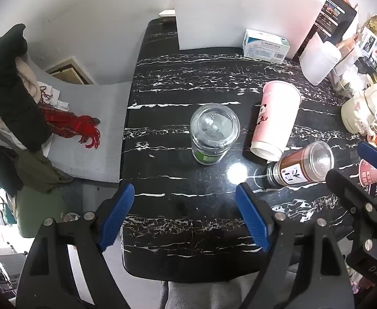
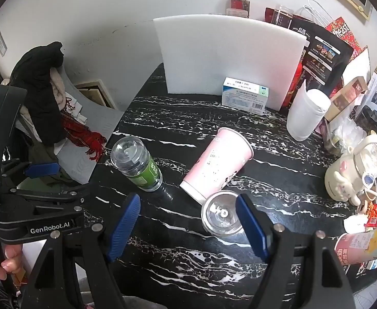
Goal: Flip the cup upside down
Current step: 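Move the right tool toward the pink paper cup lying on its side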
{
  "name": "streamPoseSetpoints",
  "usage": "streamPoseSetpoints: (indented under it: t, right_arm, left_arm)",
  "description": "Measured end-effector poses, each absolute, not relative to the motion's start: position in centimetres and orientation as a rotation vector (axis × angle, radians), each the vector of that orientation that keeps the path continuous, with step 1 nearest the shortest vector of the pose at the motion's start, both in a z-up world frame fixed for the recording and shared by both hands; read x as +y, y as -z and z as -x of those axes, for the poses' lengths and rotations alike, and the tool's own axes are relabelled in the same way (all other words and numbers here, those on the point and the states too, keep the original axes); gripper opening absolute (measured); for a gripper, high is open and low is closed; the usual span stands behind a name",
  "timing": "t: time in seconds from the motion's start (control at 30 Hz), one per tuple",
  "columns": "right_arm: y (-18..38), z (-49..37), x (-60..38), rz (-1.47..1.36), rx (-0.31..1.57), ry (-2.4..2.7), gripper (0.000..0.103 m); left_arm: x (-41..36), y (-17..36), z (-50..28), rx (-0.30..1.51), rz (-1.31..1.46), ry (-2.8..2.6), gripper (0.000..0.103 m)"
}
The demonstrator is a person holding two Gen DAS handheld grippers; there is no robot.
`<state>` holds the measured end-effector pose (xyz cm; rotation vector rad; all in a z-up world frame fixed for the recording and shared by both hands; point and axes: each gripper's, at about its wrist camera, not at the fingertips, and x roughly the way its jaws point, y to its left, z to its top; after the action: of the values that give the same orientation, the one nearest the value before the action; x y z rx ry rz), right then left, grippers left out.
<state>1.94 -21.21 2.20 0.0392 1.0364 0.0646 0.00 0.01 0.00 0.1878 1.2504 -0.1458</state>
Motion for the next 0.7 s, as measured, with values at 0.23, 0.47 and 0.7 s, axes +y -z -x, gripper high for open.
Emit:
streamPoseSetpoints:
  t: [0.23, 0.47, 0.7]
  right_arm:
    - [-2.14, -1.96, -21.18, -0.039, 1.038, -0.064, 0.077]
    - [-1.98, -1.96, -21.19, -0.043, 1.043, -0.059, 0.077]
    - [-1.9, -2.08, -21.6, -0.05, 1.042, -0.055, 0.077]
  left_arm:
    - [0.01, 0.01, -0.01, 1.253, -0.185, 0.149, 0.08]
    - [-0.01, -0.01, 0.0, 1.253, -0.189, 0.149, 0.08]
    - [-0.31, -0.02, -0.09, 1.243, -0.202, 0.155, 0.08]
